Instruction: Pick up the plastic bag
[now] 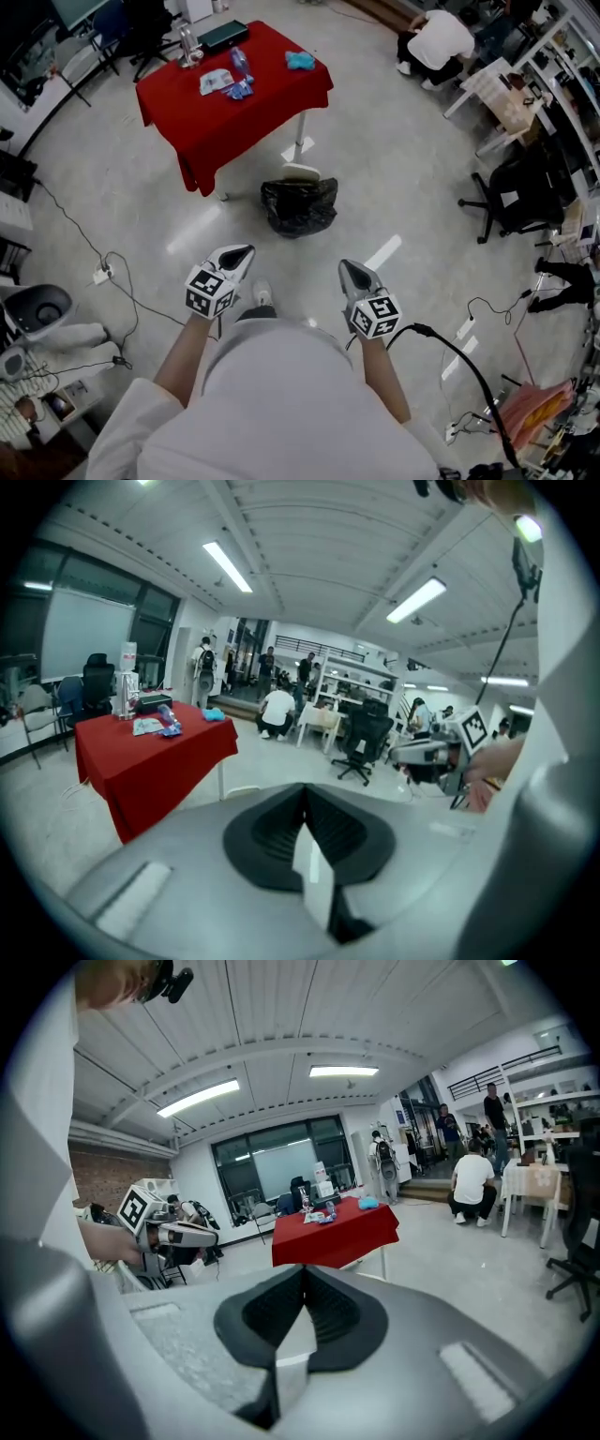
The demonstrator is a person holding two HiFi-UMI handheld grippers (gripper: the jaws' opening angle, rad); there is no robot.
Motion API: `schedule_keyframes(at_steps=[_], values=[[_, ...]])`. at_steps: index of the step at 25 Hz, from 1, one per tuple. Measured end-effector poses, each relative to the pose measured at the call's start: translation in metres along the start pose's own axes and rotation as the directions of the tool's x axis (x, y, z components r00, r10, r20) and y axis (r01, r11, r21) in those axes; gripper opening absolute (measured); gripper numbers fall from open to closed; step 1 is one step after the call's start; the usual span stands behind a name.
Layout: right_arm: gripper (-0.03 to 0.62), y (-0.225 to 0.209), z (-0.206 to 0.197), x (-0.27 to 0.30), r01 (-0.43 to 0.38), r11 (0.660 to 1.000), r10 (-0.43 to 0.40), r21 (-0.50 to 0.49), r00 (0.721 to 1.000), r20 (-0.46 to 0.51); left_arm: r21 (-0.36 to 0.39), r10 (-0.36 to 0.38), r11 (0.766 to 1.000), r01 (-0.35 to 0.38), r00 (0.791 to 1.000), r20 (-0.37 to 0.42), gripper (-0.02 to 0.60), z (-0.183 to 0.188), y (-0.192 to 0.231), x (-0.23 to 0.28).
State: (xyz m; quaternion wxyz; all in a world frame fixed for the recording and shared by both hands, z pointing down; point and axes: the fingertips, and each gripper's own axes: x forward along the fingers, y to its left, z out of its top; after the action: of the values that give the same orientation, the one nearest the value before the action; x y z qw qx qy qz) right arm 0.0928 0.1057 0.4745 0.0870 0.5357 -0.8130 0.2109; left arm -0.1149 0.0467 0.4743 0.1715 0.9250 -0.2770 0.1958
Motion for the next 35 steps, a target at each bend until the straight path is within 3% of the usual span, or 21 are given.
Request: schedule_keyframes(at_steps=[7,18,26,35], values=[[0.000,0.006,0.015,0.046,0.052,0.999,-0.052,-0.009,0.998,-0.024,0.049,-0.048,0.998,0.049,0.999,-0.025,0.005,0.011,0.056,0.004],[0.000,-0.012,0.015,0.079,0.076,0.997,-0.075,0.011,0.994,-0.077,-0.020,-0.056,0.998,0.055,0.997,-0.045,0.005,0.008,0.094,0.025],[0.000,-0.058,0.024,0.115,0.016,1.000,-0.017,-0.011,0.994,-0.107,-0.052,0.002,0.999,-0.006,0.998,-0.065,0.005,0.012,0.105,0.060],[0.000,-0.138,0.024,0.149,-0.057,0.996,0.043,-0.065,0.979,-0.198,-0.086,0.070,0.993,-0.080,0.991,-0.115,0.005,0.024,0.113,0.129]])
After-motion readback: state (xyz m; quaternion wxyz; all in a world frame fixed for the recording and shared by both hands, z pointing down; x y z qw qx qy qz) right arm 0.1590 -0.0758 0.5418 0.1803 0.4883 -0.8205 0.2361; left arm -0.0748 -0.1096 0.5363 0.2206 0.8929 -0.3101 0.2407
